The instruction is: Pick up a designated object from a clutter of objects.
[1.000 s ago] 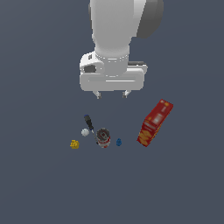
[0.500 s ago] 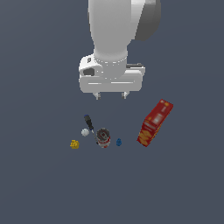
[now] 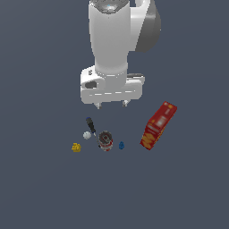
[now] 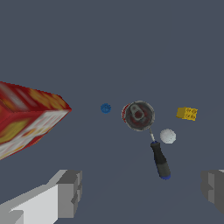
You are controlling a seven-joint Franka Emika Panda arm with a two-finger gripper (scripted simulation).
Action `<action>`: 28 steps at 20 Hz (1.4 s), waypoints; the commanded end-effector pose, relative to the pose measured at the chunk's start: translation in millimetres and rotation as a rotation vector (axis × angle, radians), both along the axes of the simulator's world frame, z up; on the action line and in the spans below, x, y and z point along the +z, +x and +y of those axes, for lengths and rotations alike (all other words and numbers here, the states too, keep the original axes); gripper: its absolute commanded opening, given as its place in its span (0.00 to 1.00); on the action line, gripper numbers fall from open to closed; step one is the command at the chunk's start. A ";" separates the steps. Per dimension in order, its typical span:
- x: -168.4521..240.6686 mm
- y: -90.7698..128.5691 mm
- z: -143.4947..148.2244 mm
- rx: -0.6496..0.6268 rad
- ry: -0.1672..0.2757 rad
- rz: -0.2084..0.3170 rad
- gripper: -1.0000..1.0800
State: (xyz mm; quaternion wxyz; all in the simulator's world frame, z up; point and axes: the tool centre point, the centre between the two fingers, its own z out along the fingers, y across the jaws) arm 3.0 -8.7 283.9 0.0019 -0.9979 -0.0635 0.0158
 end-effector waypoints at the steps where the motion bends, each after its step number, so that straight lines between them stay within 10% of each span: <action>1: -10.8 4.3 -2.5 0.038 0.001 -0.002 0.96; 28: -152.0 36.3 -34.7 0.527 0.007 -0.031 0.96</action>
